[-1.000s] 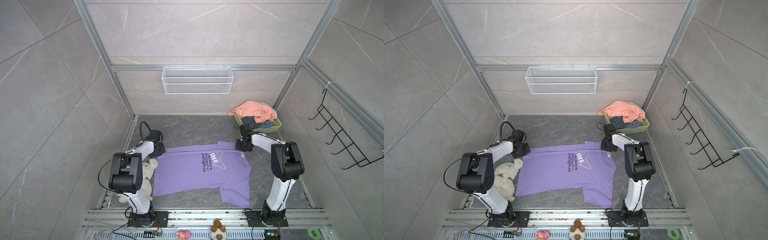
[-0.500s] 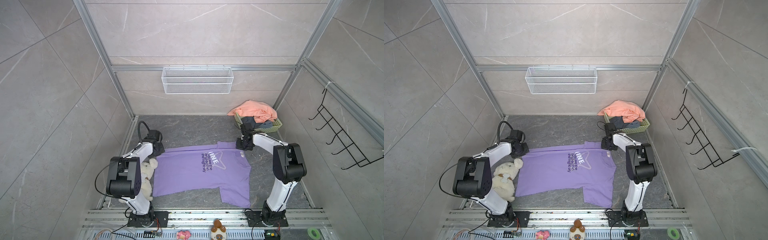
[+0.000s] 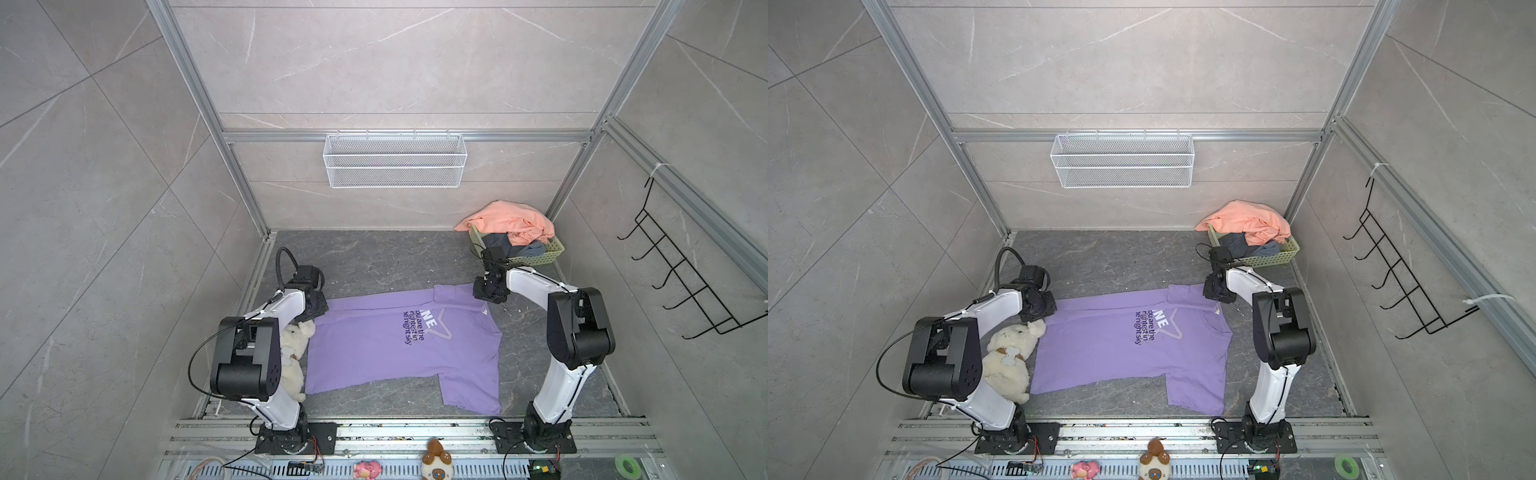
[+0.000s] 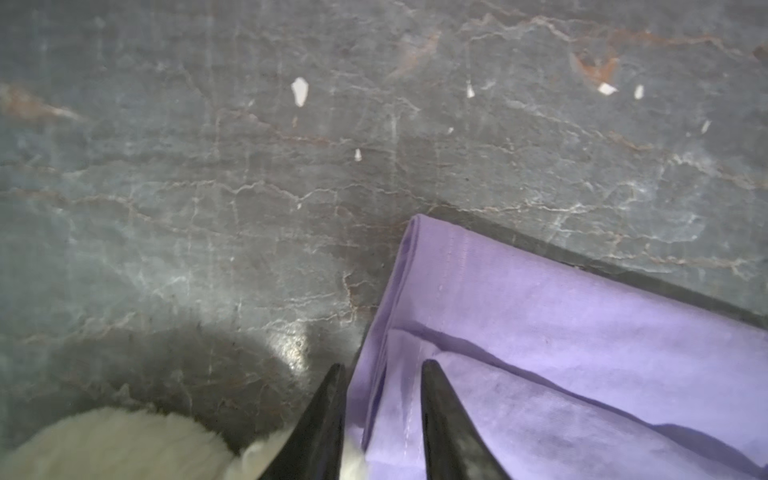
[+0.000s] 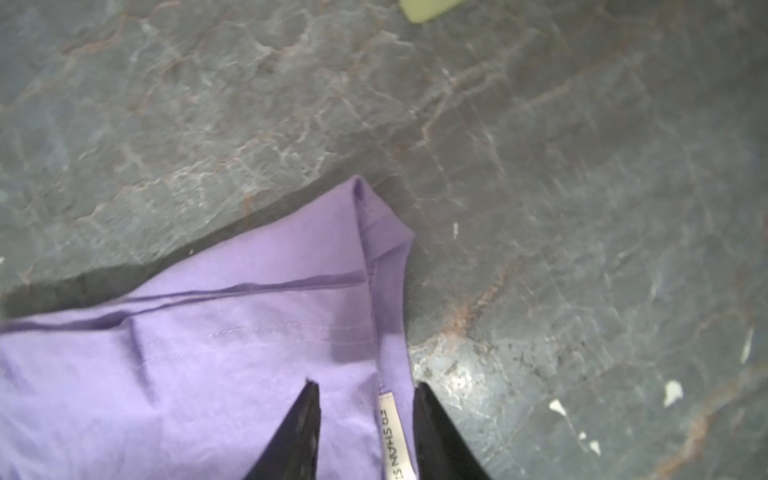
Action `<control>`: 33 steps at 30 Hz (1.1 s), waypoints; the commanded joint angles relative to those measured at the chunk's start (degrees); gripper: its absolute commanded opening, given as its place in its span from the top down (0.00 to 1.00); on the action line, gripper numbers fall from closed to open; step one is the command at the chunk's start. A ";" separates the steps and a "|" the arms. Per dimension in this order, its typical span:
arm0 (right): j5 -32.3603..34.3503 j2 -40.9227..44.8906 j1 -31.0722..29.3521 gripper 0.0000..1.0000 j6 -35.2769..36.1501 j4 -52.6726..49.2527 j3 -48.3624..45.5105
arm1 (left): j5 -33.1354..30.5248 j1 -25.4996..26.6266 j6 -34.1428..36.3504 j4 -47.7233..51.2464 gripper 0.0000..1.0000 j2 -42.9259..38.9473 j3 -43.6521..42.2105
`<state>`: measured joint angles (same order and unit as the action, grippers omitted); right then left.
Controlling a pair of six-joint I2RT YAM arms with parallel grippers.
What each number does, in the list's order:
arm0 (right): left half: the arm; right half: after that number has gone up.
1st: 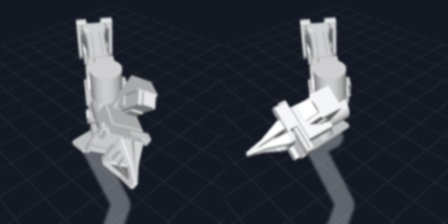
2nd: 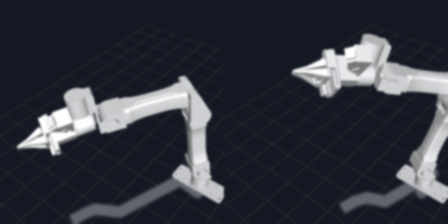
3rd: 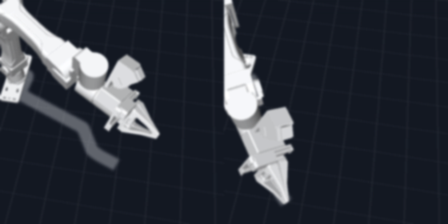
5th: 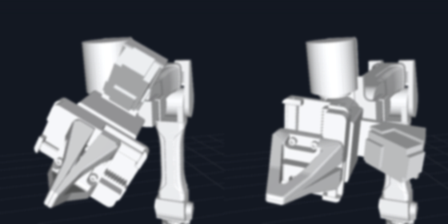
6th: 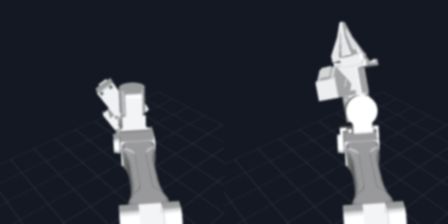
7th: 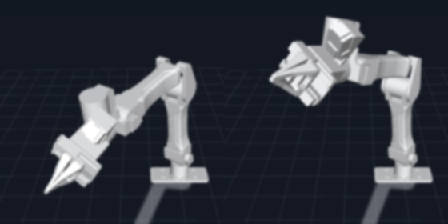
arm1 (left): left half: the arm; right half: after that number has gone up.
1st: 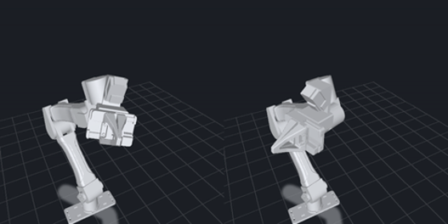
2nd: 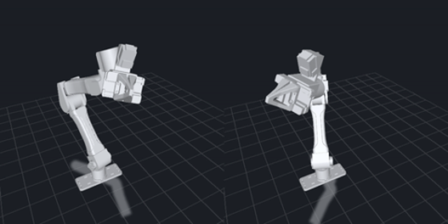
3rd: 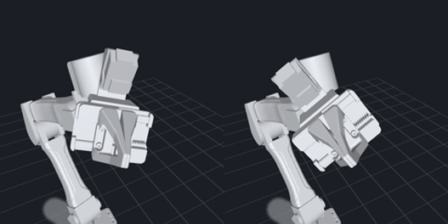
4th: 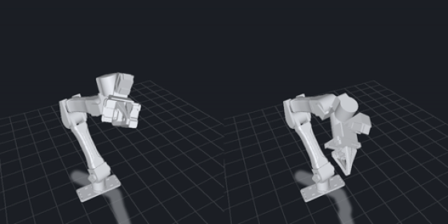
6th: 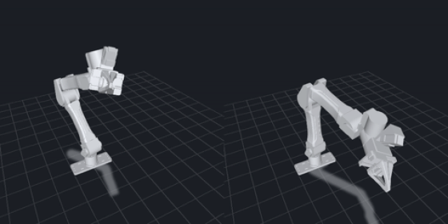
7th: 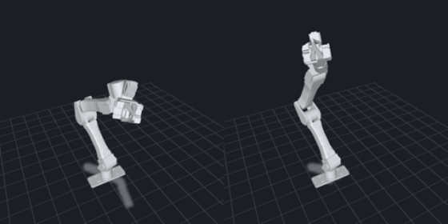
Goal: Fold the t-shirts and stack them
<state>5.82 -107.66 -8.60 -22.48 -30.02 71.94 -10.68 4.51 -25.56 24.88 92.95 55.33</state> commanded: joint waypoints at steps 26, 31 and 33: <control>-6.97 -9.48 -8.76 0.55 -4.00 3.07 16.93 | 3.57 0.04 -3.56 -3.41 0.43 -1.20 8.66; -5.65 -14.21 -12.78 0.54 -4.44 1.35 20.77 | 4.26 0.06 -3.49 -3.61 0.42 -0.50 8.74; -4.48 -15.76 -13.97 0.55 -4.11 0.64 22.39 | 4.41 0.05 -3.41 -3.47 0.42 -0.40 8.83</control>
<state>-0.23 -120.60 -21.91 -26.00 -26.98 92.16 -7.09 4.51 -28.18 22.37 92.29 64.05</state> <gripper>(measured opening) 0.454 0.584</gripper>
